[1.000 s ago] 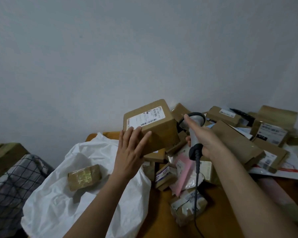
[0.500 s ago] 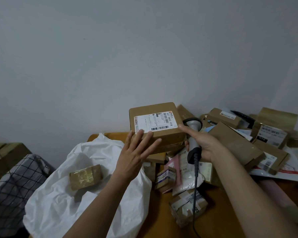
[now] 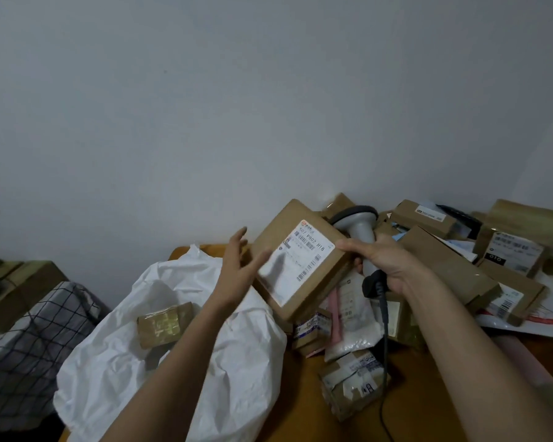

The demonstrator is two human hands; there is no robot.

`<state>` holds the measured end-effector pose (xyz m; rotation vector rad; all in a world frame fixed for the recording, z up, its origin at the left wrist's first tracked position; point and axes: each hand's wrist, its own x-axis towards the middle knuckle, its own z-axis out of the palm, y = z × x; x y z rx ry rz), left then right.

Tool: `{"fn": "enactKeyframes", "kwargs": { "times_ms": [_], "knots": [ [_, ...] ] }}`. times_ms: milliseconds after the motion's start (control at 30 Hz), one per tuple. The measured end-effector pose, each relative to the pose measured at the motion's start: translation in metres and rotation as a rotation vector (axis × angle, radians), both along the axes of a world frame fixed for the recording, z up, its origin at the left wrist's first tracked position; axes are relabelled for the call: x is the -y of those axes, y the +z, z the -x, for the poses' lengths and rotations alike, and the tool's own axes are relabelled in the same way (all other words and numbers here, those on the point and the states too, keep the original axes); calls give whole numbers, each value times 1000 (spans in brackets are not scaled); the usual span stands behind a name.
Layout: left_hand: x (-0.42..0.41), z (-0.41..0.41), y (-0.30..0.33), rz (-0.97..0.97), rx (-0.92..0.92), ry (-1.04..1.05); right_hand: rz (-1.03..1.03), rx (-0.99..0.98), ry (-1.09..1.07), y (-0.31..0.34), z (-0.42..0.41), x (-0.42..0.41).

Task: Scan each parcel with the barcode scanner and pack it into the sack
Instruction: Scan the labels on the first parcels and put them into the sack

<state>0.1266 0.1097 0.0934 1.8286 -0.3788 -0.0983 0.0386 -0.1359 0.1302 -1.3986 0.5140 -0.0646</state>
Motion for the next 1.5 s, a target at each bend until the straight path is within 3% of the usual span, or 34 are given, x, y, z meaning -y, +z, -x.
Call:
{"fn": "enactKeyframes", "kwargs": {
  "times_ms": [100, 233, 367, 533, 767, 1033, 1500],
  "knots": [
    [-15, -10, -1, 114, -415, -208, 106, 45, 94, 9, 7, 1],
    [-26, -7, -12, 192, -574, -369, 43, 101, 126, 13, 8, -1],
    [-26, -4, -22, 196, -562, -305, 72, 89, 81, 11, 5, -6],
    [-25, -3, -32, 91, -534, 54, 250, 72, -8, 16, 0, -12],
    [-23, -6, -40, 149, -568, 326, 341, 99, 125, 54, 17, -34],
    [-24, -9, -44, 198, -590, 399, 430, 119, 203, 97, 45, -57],
    [-27, -16, -54, 236, -625, 428, 444, 203, 183, 113, 56, -65]
  ]
}}
